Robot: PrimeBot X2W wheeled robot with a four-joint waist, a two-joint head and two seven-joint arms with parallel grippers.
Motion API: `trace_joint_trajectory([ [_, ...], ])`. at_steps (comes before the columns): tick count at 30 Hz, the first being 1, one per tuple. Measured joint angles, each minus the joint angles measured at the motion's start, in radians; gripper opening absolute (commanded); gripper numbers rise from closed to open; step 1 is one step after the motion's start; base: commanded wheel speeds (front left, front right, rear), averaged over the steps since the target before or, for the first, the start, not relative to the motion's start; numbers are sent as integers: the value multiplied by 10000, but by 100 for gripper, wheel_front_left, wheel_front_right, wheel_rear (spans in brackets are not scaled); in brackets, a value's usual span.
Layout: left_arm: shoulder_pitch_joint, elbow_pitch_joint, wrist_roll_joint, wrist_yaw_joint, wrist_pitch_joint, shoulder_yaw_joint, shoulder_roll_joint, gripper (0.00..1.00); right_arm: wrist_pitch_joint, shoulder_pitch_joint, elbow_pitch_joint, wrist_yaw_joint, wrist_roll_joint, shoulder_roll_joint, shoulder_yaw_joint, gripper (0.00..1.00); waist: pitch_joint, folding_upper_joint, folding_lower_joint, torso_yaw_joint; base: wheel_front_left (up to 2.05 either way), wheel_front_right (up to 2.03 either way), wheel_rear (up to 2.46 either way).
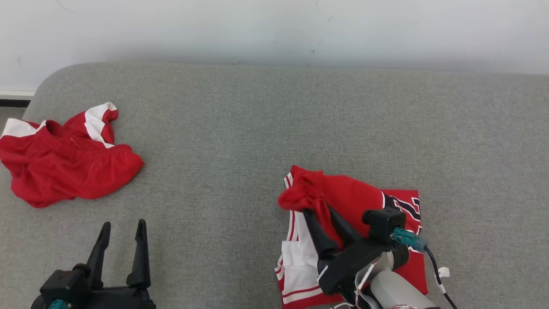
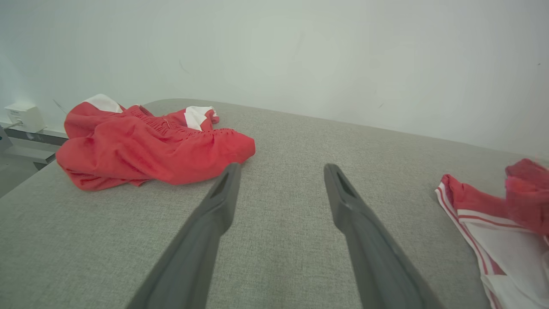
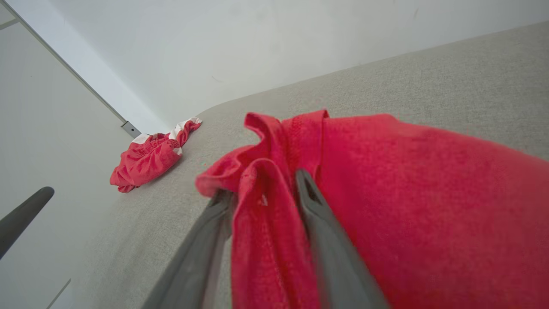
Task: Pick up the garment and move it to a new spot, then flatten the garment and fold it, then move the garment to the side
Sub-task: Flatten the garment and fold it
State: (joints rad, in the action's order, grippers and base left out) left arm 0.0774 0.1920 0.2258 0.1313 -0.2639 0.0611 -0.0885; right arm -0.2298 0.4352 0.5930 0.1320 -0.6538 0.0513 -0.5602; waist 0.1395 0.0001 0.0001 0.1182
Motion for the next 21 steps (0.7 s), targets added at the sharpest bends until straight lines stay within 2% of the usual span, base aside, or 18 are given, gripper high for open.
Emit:
trace_joint_trajectory([
  [5,9,59,-2,0,0,-27,10,100,-219,205,309,0,-38,-6,19,100,-98,0,0,-38,0,0,0],
  [10,-41,81,-31,0,0,-15,13,100,-309,191,146,0,550,-6,775,100,-258,0,0,-172,0,0,0],
  [18,-206,-10,-100,2,0,150,2,100,-336,-925,-1687,0,1946,491,2717,100,-518,0,-1,-477,0,0,0],
  [21,-261,-71,-130,2,0,276,-19,100,-339,-1685,-2759,0,2470,577,3526,100,-655,-1,-1,-617,0,0,0],
])
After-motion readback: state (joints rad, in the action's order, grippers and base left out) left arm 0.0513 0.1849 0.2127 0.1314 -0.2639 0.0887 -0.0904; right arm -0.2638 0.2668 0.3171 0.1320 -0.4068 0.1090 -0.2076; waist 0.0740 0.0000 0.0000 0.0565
